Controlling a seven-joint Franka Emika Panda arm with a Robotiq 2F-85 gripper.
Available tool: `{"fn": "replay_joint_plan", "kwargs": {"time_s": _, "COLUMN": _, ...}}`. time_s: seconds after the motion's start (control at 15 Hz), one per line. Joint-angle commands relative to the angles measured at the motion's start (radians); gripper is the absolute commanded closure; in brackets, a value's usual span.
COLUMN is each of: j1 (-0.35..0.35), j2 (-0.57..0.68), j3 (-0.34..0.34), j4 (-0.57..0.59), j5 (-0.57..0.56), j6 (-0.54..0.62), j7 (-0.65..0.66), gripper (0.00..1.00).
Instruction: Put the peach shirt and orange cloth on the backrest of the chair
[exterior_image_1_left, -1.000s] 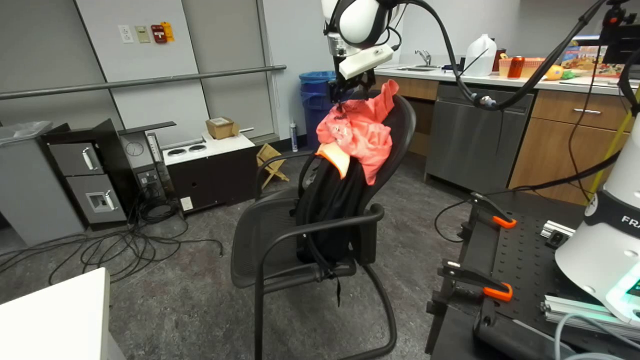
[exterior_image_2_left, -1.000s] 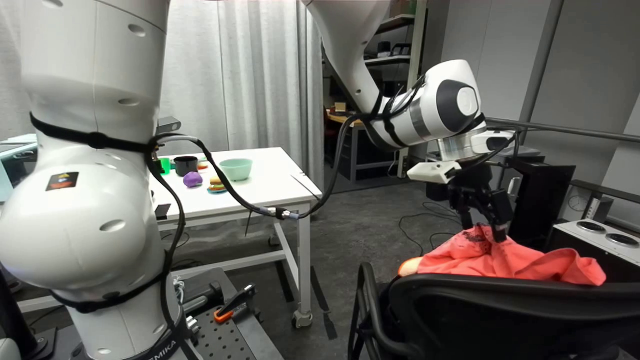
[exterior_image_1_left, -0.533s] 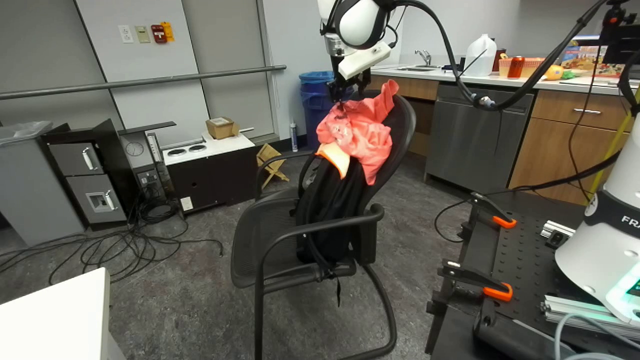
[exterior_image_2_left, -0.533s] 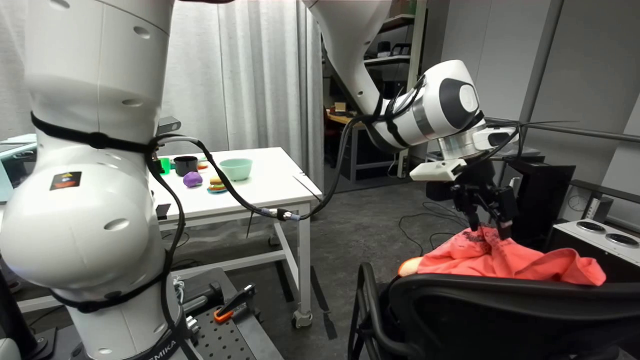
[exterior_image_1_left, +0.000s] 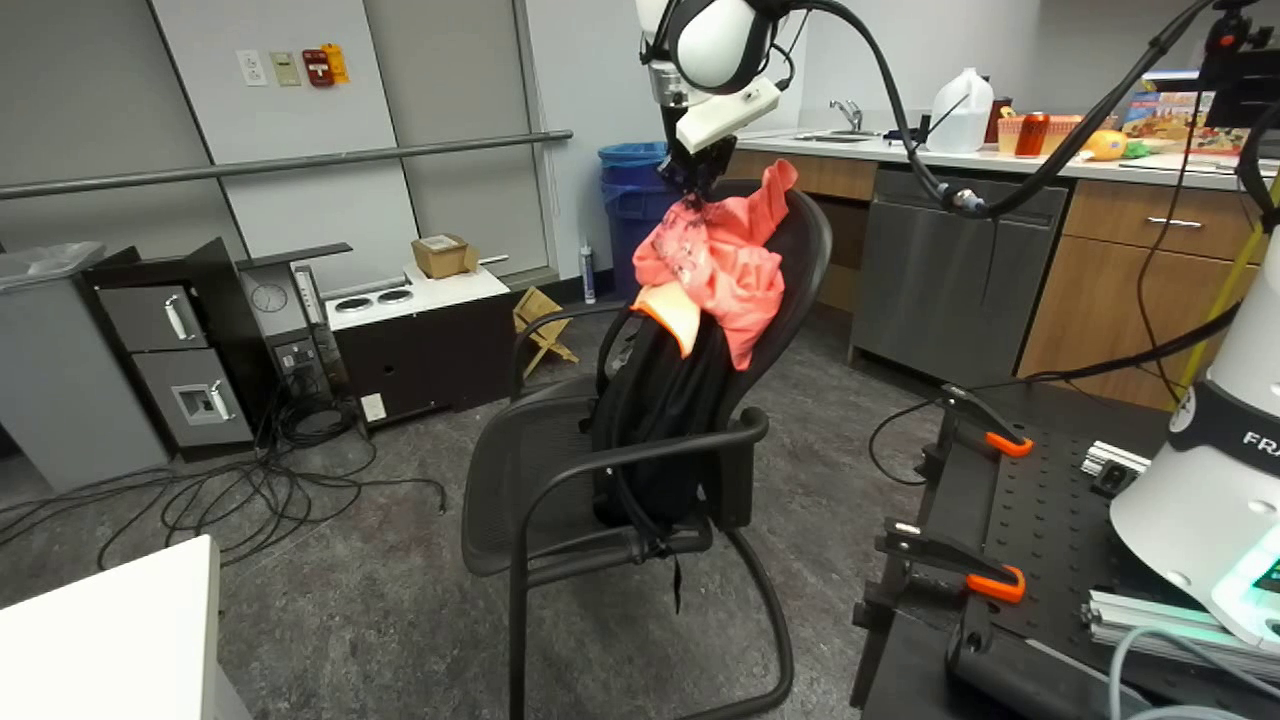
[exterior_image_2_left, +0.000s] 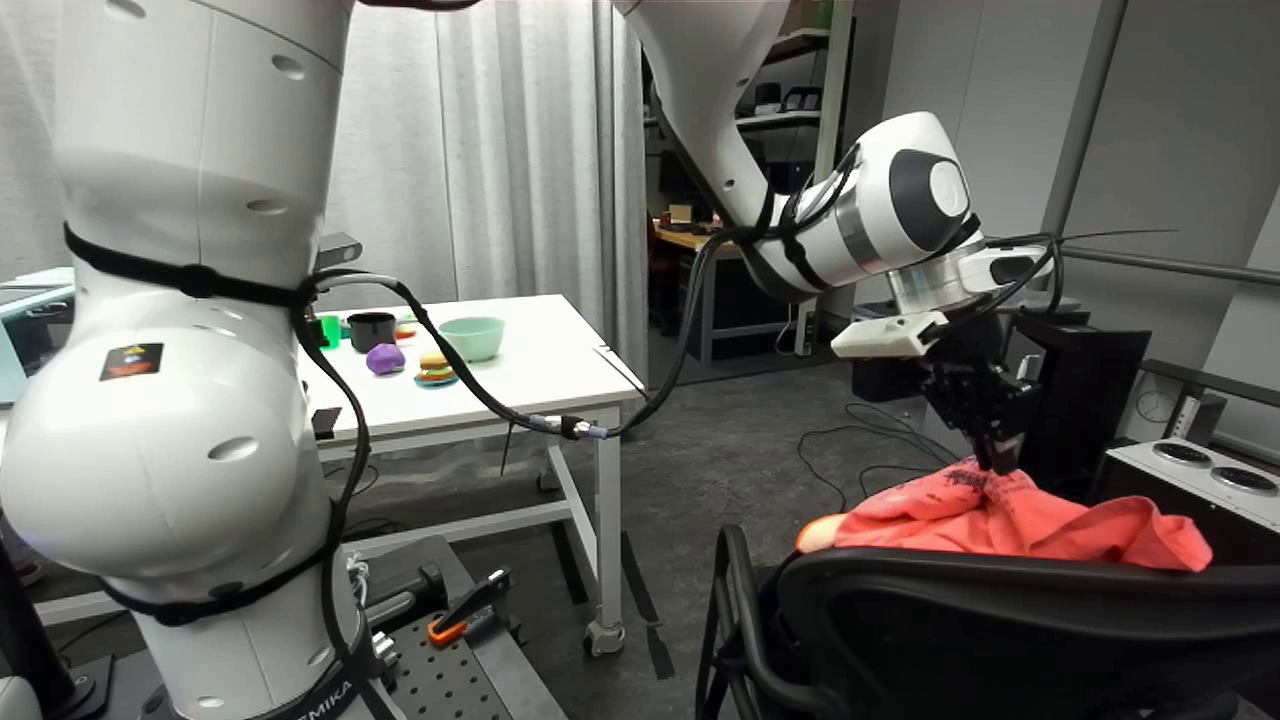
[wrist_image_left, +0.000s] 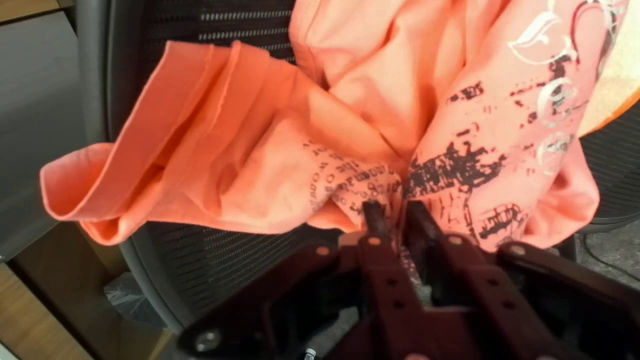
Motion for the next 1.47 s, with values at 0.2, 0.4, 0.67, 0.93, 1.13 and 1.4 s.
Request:
{"fn": "replay_joint_plan", "kwargs": {"time_s": 0.2, "j1": 0.023, "j2": -0.094, "j3": 0.002, "j4": -0.018, "j5": 0.01, "j6": 0.017, "j7": -0.063, "gripper": 1.0}}
{"fn": "replay_joint_plan", "kwargs": {"time_s": 0.4, "j1": 0.03, "j2": -0.175, "j3": 0.033, "j4": -0.014, "j5": 0.054, "j6": 0.015, "j7": -0.084, "gripper": 1.0}}
{"fn": "replay_joint_plan", "kwargs": {"time_s": 0.67, "j1": 0.036, "j2": -0.263, "j3": 0.086, "j4": 0.028, "j5": 0.115, "j6": 0.023, "j7": -0.095, "gripper": 1.0}}
{"fn": "replay_joint_plan", "kwargs": {"time_s": 0.93, "j1": 0.03, "j2": -0.302, "j3": 0.132, "j4": 0.12, "j5": 0.17, "j6": 0.028, "j7": -0.094, "gripper": 1.0}}
{"fn": "replay_joint_plan", "kwargs": {"time_s": 1.13, "j1": 0.024, "j2": -0.302, "j3": 0.148, "j4": 0.207, "j5": 0.209, "j6": 0.027, "j7": -0.097, "gripper": 1.0}}
{"fn": "replay_joint_plan", "kwargs": {"time_s": 1.4, "j1": 0.012, "j2": -0.281, "j3": 0.142, "j4": 0.301, "j5": 0.229, "j6": 0.032, "j7": -0.091, "gripper": 1.0}}
